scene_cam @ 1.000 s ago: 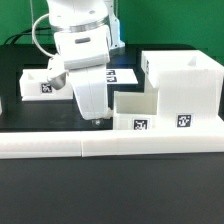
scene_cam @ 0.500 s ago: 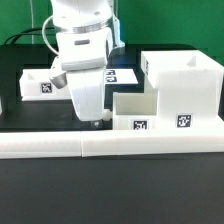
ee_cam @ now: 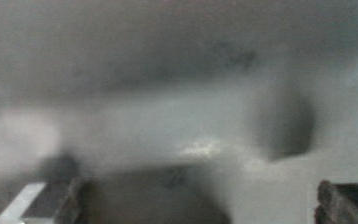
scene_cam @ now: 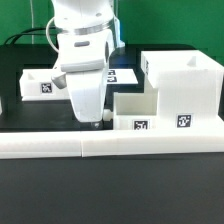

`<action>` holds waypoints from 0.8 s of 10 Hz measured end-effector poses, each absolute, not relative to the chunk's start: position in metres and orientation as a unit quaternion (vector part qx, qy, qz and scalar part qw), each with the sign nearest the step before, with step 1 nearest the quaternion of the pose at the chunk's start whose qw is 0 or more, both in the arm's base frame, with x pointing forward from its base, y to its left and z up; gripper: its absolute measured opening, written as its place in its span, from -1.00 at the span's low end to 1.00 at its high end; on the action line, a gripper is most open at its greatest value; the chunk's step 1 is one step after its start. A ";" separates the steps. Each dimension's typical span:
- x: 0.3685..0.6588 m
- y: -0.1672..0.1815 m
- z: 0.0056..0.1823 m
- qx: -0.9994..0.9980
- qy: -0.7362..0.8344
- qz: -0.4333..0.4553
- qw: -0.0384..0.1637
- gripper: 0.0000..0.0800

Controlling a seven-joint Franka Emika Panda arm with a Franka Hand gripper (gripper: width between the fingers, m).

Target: Assemble drawer

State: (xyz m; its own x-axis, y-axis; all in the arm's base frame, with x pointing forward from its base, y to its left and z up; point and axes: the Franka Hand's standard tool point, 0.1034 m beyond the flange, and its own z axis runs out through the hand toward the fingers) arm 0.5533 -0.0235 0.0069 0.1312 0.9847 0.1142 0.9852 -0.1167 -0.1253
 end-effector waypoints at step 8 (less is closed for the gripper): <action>0.555 -0.017 0.007 -0.754 -0.652 -0.001 0.073 0.62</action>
Offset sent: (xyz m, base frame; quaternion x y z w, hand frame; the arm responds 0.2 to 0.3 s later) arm 0.0016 0.0281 -0.0045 -0.0042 0.0366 -0.0842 0.9958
